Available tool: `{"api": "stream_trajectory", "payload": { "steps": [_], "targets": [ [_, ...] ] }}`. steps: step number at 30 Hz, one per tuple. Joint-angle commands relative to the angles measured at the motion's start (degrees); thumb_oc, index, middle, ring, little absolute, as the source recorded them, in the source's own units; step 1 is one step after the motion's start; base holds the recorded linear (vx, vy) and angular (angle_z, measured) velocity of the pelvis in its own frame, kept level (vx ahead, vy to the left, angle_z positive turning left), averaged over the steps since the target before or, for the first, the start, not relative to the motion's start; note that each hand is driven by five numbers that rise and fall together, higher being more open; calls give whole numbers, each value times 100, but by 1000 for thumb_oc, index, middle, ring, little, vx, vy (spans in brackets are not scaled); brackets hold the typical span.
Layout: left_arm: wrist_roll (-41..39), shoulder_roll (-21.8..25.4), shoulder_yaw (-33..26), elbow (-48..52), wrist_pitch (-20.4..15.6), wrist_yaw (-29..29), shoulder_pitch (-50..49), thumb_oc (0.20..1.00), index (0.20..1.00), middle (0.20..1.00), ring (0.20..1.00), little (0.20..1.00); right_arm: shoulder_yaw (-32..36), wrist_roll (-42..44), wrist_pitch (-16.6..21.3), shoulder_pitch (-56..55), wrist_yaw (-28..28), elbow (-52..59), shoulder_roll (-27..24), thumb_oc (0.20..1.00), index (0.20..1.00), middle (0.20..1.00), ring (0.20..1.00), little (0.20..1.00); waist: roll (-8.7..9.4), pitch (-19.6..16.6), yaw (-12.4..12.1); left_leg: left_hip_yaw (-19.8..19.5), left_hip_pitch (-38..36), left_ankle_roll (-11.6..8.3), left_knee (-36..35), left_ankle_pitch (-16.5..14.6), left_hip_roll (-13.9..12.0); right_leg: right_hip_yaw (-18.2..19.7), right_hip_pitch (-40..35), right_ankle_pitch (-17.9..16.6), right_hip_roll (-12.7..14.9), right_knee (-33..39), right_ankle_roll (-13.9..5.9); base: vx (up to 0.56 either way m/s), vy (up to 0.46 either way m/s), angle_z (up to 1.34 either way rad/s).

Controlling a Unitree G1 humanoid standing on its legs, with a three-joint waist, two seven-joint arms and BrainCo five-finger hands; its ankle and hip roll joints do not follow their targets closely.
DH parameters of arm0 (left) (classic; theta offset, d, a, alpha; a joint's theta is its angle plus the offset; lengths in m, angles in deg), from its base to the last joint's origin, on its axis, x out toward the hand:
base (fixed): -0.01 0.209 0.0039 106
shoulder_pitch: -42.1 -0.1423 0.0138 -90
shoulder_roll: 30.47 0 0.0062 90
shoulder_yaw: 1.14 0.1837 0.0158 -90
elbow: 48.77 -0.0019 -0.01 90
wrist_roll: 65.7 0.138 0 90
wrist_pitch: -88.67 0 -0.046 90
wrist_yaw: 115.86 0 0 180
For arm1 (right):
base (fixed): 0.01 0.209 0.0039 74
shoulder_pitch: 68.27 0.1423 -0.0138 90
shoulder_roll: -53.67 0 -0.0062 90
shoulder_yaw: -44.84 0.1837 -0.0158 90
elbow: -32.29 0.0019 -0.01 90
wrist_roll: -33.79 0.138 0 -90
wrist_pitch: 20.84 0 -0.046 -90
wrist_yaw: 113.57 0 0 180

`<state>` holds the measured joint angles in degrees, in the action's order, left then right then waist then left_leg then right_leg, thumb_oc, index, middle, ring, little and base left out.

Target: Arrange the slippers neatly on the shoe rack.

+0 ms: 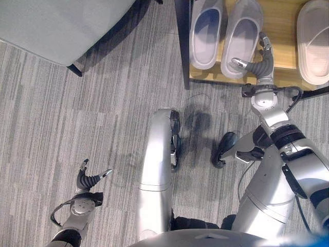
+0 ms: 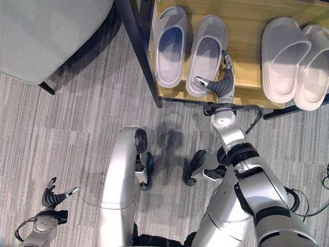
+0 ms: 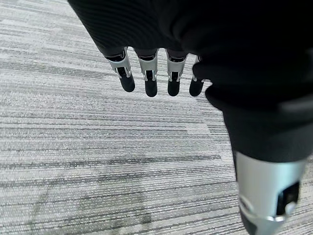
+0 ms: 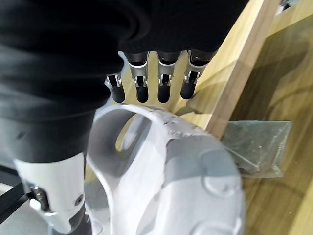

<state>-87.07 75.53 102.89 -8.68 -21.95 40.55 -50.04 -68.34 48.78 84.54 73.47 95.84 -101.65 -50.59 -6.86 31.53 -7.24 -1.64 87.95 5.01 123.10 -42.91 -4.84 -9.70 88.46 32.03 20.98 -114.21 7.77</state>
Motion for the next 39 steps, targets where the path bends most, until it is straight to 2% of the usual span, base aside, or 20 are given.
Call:
{"api": "stream_trajectory", "payload": {
  "steps": [1, 9, 23, 39],
  "targets": [
    [-97, 282, 453, -352, -101, -9, -176, 1000, 1000, 1000, 1000, 1000, -97, 172, 239, 165, 21, 11, -144, 1000, 1000, 1000, 1000, 1000, -47, -174, -278, -573, 201, 14, -450, 430, 349, 547, 150, -113, -82, 461, -237, 0, 0, 0],
    [-191, 340, 511, -464, -111, 56, -112, 1000, 1000, 1000, 1000, 1000, -139, 299, 245, 282, -8, -236, -113, 1000, 1000, 1000, 1000, 1000, -42, -174, -341, -581, 201, 6, -447, 408, 366, 584, 150, -148, -100, 465, -273, 4, 1, 0],
    [-290, 399, 510, -620, -19, 152, 112, 1000, 1000, 1000, 1000, 1000, -195, 289, 207, 357, -17, -141, 137, 1000, 1000, 1000, 1000, 1000, 39, -174, -297, -497, 201, 11, -329, 396, 361, 722, 150, -164, -124, 320, -281, 3, 3, 0],
    [-304, 430, 496, -806, -16, 199, 147, 1000, 1000, 1000, 1000, 1000, -314, 247, 157, 658, -65, -471, 215, 1000, 1000, 1000, 1000, 1000, 3, -174, -355, -450, 201, -2, -269, 423, 368, 804, 150, -161, -174, 219, -256, 0, 2, 0]
  ]
}}
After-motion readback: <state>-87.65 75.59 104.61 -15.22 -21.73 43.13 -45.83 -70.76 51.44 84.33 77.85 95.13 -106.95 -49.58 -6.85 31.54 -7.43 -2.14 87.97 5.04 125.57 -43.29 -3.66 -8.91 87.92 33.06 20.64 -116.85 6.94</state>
